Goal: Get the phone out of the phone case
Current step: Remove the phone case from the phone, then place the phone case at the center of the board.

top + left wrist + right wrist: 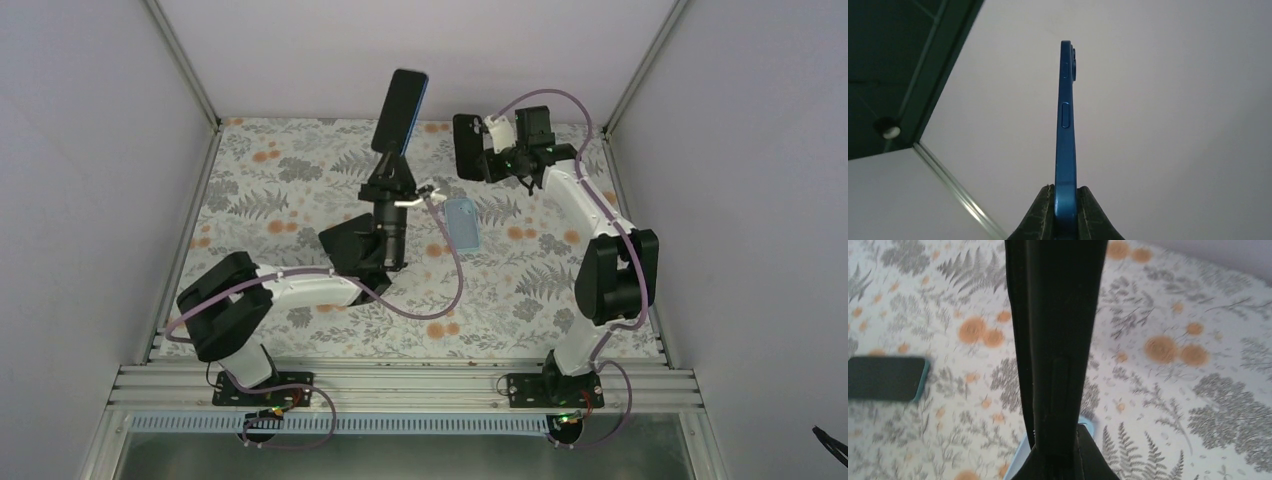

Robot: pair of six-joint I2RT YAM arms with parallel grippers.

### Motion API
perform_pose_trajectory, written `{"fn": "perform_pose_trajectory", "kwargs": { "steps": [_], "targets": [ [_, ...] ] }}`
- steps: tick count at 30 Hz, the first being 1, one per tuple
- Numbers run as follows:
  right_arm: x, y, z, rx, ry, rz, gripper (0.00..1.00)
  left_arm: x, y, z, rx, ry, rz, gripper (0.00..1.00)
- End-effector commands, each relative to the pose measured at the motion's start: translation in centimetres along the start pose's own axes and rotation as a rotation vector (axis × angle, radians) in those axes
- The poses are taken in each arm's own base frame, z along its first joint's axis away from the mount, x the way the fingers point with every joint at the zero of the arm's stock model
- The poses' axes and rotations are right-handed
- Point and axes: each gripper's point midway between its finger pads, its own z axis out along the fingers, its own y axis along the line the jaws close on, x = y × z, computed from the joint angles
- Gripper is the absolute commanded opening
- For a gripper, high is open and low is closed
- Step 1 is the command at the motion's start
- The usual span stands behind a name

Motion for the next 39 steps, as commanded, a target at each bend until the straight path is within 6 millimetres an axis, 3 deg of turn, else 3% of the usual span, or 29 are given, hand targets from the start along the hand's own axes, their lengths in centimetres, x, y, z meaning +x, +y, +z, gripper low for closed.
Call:
{"fn": "perform_pose_trajectory", "kwargs": {
  "steps": [1,5,9,15,20,24,28,36,39],
  "targets": [
    [3.0,2.1,-0.8,-0.12,0.098,-0.052,0.04,3.8,-1.6,-3.1,-0.011,0.007,0.2,0.02],
    [6.2,2.6,-2.4,-0.175,0.19,-0.081,0.03,7.3,-3.8,-6.4,0.039,0.016,0.382,0.02],
    [11.0,1.6,-4.0,-0.229,0.325,-0.04,0.04,9.8,-6.5,-8.6,0.134,0.054,0.442,0.02],
    [17.9,-1.5,-6.1,-0.23,0.44,0.071,0.04,11.2,-11.4,-11.7,0.261,0.04,0.507,0.02],
    [21.2,-2.0,-6.9,-0.231,0.493,0.114,0.04,11.6,-15.4,-14.0,0.347,0.0,0.542,0.02],
    [21.5,-2.9,-6.9,-0.196,0.498,0.137,0.04,11.8,-18.0,-15.5,0.397,-0.027,0.562,0.02],
    [21.4,-3.5,-7.3,-0.178,0.505,0.137,0.13,12.2,-20.4,-17.1,0.48,-0.048,0.593,0.06],
    [20.5,-3.9,-8.2,-0.172,0.474,0.123,0.2,15.2,-25.5,-20.7,0.732,0.016,0.652,0.11],
    [20.2,-4.1,-9.0,-0.169,0.462,0.116,0.25,15.6,-26.4,-22.1,0.812,0.03,0.653,0.24]
  ]
}}
